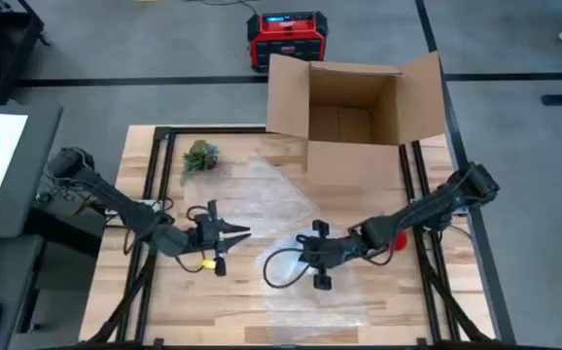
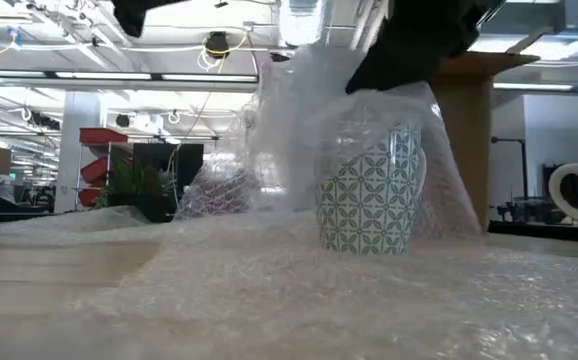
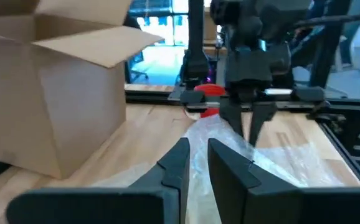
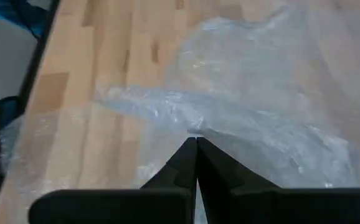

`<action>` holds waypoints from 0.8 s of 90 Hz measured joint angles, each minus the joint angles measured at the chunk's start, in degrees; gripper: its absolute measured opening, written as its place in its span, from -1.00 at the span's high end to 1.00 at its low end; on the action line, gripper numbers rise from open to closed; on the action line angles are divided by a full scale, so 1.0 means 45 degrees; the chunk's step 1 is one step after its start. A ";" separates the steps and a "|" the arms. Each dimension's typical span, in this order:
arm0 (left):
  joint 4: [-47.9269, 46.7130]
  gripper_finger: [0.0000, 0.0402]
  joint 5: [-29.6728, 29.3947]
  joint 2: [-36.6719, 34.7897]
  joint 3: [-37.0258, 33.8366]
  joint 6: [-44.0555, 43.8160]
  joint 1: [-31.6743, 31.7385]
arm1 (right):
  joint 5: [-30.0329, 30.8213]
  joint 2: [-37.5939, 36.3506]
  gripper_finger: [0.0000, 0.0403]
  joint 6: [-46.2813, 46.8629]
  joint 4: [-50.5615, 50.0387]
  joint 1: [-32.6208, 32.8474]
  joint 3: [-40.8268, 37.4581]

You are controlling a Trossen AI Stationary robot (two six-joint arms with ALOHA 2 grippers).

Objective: Wrap mug
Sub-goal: Wrap the blue patterned mug with the transparent bubble wrap

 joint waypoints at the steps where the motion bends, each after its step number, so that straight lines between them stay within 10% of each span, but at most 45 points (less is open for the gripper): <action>1: 0.0066 0.84 0.0108 0.0037 0.0000 -0.0002 0.0054 | 0.0000 0.0029 1.00 0.0000 0.0007 -0.0014 0.0000; 72: -0.1794 1.00 0.3061 0.3874 0.3501 0.0260 0.1553 | -0.0491 0.0723 1.00 -0.0497 0.0115 -0.0192 0.0008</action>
